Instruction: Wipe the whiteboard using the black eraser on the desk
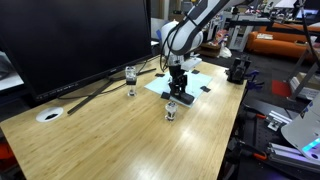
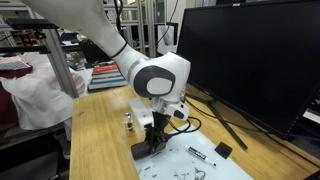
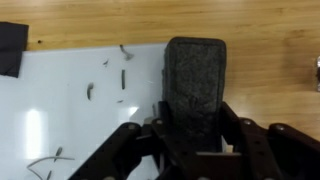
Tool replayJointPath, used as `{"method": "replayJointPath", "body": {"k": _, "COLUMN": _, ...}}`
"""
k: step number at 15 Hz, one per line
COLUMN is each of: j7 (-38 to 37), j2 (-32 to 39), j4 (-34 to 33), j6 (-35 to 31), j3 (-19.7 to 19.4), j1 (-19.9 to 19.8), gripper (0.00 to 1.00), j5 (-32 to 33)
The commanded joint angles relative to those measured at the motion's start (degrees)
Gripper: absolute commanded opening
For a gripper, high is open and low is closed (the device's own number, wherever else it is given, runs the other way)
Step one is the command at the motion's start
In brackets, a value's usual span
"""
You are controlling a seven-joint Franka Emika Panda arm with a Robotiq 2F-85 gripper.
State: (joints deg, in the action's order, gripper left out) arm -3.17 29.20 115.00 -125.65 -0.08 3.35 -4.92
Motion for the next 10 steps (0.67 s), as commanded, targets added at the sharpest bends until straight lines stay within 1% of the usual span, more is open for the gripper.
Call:
{"method": "replayJointPath", "body": {"k": 1, "j7": 1.07, "j2": 0.54, "j4": 0.32, "j6": 0.93, "j3": 0.48, "j1": -1.39, "gripper": 0.26, "j5": 0.22}}
{"method": "replayJointPath", "body": {"k": 5, "j7": 0.82, "j2": 1.12, "j4": 0.66, "j6": 0.56, "j3": 0.19, "j1": -1.88, "gripper": 0.26, "j5": 0.15}}
{"method": "replayJointPath", "body": {"k": 10, "j7": 0.6, "j2": 0.81, "j4": 1.48, "j6": 0.81, "j3": -0.7, "j1": -4.0, "gripper": 0.26, "j5": -0.96}}
